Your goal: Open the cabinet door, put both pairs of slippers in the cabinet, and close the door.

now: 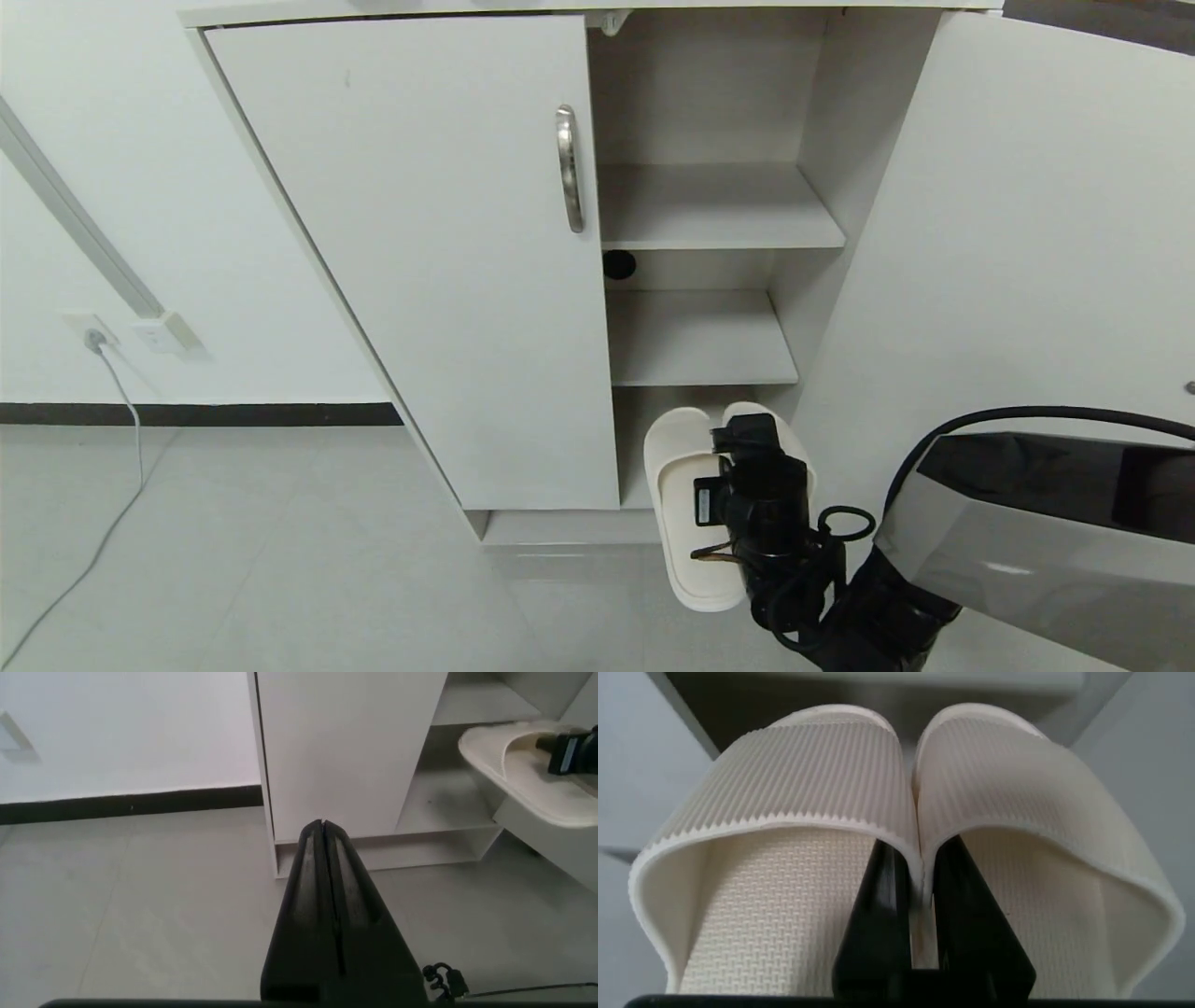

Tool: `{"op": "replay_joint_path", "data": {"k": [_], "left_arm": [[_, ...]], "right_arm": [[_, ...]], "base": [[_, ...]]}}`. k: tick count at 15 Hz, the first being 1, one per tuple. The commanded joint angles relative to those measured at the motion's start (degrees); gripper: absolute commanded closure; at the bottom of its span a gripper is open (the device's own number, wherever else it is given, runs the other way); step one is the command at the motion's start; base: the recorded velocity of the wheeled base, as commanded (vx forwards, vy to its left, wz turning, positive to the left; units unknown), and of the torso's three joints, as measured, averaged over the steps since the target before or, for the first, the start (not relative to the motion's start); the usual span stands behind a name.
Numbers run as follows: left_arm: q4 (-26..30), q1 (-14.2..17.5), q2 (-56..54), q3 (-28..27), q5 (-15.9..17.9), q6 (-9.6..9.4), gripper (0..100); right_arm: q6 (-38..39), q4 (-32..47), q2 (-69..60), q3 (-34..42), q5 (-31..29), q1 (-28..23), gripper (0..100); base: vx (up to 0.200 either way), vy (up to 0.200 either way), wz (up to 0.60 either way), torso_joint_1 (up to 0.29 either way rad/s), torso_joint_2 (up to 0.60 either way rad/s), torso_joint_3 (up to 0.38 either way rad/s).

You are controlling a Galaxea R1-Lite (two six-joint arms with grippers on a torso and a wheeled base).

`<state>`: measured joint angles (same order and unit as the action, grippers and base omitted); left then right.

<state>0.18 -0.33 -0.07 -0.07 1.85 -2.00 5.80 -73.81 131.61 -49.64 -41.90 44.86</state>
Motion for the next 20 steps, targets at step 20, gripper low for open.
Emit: {"op": "replay_joint_path", "data": {"k": [20], "left_arm": [[-0.01, -0.02, 0.07, -0.01, -0.1, 0.59, 100]], "right_arm": [[-8.79, -15.57, 1.81, 2.62, -0.02, -0.21, 100]], "base": [[0.05, 0.0, 0.0, 0.0, 0.0, 0.001]]}}
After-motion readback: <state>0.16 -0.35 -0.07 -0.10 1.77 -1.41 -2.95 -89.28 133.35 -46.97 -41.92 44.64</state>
